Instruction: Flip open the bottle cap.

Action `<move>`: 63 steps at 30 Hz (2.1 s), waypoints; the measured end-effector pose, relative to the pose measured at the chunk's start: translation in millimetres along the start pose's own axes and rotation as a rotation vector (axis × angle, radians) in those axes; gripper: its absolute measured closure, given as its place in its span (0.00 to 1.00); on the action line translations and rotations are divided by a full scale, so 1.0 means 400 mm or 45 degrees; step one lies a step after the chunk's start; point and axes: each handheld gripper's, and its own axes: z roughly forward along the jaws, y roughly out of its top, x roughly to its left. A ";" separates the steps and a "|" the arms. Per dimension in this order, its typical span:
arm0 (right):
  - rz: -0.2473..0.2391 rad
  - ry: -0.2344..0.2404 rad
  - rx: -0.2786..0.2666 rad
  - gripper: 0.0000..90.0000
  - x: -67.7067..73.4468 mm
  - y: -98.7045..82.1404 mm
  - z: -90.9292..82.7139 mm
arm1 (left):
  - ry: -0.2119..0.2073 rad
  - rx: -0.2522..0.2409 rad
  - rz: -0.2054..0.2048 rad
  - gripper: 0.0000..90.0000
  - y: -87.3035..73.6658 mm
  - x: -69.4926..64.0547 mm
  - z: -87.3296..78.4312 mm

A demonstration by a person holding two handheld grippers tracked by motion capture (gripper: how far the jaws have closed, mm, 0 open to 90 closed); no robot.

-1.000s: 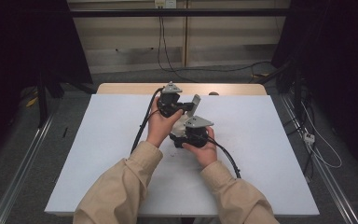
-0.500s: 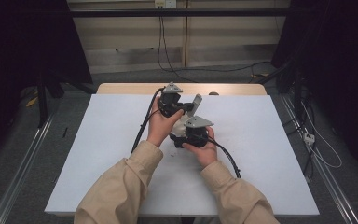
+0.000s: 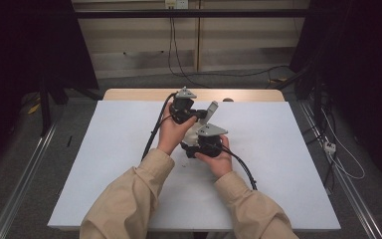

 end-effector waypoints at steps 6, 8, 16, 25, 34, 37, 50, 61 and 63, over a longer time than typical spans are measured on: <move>-0.009 -0.001 0.000 0.20 0.001 0.000 0.000 | -0.005 0.006 -0.002 1.00 0.001 0.003 0.013; -0.012 -0.002 0.001 0.20 0.001 0.000 0.000 | -0.008 0.010 -0.006 1.00 0.000 0.002 0.018; -0.009 -0.001 0.000 0.20 0.001 -0.001 0.000 | -0.021 0.009 -0.010 1.00 -0.004 0.004 0.027; 0.009 -0.006 0.002 0.20 0.002 0.001 0.000 | -0.033 0.011 -0.023 1.00 -0.007 0.007 0.023; 0.079 -0.005 0.002 0.11 -0.003 0.003 -0.003 | -0.031 0.009 -0.011 0.97 -0.004 -0.003 0.013; 0.115 0.014 0.007 0.09 -0.004 0.007 -0.008 | -0.028 0.002 -0.013 0.95 -0.003 -0.005 0.007; 0.144 0.010 0.040 0.07 -0.012 0.018 -0.038 | 0.000 -0.001 -0.055 0.62 -0.020 -0.008 -0.038; 0.150 -0.002 0.042 0.08 -0.013 0.008 -0.064 | 0.029 -0.011 -0.074 0.29 -0.048 -0.010 -0.102; 0.153 -0.004 0.049 0.07 -0.013 0.007 -0.069 | 0.015 -0.010 -0.069 0.27 -0.054 -0.013 -0.113</move>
